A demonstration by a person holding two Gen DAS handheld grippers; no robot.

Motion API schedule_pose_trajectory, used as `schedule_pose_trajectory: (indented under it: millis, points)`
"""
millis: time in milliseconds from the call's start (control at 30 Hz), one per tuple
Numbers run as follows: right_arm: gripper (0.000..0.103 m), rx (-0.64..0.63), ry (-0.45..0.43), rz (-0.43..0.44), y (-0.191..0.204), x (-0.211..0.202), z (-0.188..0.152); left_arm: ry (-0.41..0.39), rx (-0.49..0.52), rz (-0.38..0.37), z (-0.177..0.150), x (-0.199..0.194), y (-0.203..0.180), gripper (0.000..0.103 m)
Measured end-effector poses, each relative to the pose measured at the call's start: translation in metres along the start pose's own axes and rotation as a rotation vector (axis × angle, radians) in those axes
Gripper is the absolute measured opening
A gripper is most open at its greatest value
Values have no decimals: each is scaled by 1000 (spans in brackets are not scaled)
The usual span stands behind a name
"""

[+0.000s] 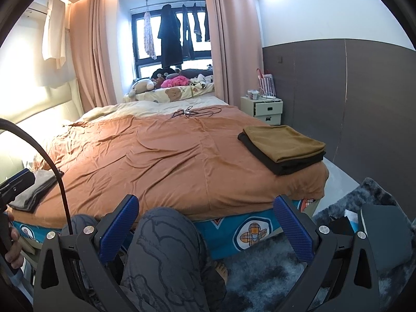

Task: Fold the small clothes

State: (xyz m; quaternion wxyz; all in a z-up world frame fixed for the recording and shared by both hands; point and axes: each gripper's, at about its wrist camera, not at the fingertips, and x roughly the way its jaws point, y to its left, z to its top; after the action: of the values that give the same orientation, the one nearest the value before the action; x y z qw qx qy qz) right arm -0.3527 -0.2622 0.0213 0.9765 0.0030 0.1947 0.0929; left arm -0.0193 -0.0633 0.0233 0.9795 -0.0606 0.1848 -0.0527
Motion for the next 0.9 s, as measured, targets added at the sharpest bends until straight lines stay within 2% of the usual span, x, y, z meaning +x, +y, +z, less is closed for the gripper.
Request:
schedule_pose_trajectory:
  millis: [133,267,900]
  points:
    - [103,2,10,-13,2,3,0,9,-12,-9,-2,1,1,103]
    - [103,-3,15,-10,6,5,-2,15,-5,40,-5,1,0,103]
    - [103,-18,15,-19,10,5,-6,44,-30,54,-10,2,6,103]
